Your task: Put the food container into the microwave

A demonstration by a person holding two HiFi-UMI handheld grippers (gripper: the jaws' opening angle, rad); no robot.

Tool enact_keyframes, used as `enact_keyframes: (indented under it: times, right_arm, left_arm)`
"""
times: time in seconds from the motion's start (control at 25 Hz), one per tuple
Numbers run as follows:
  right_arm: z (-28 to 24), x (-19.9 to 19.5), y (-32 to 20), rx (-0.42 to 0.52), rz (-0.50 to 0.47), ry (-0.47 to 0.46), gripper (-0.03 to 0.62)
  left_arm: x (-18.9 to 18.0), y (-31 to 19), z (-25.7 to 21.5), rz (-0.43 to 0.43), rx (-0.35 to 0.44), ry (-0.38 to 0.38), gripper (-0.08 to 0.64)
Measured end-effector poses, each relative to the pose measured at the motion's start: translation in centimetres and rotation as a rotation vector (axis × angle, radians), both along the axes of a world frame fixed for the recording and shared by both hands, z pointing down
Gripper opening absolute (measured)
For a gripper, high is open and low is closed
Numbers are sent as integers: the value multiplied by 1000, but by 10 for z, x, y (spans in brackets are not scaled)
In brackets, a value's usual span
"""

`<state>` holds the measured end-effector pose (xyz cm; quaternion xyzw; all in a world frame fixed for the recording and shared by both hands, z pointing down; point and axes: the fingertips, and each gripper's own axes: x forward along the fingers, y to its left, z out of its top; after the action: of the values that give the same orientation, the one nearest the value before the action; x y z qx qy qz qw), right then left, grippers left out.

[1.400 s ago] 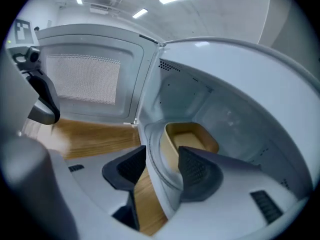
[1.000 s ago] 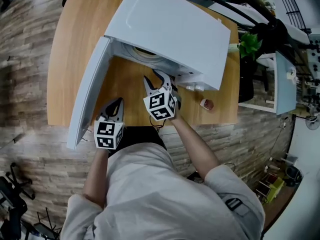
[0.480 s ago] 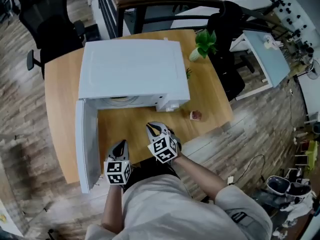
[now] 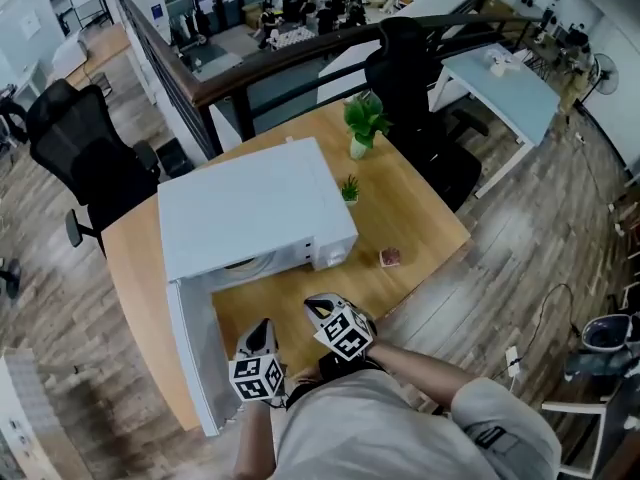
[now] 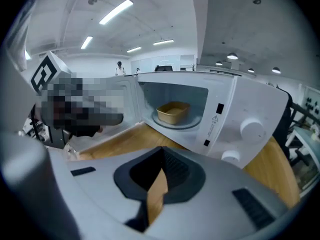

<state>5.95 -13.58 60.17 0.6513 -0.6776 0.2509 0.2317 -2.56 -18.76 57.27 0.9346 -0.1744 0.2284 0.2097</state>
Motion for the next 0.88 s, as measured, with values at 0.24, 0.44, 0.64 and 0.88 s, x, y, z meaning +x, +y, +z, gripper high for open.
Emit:
enact_keyframes:
  times: [0.24,0.44,0.64,0.88]
  right_arm:
    - [-25,-4,-10,68,-13,-28,5]
    - [-67,-3,-28,200,9,23,5]
    - [-115,2,-42,321,27,17,5]
    - [-181,22,-46,460,62,66,5]
  left_arm:
    - [11,-12,-17,-18,18,38,12]
    - [15,-28,-46,-33,71,79,12]
    - [21,-35,-77,-46,106,135,12]
    - [25,-44,-139,-68,172,266,12]
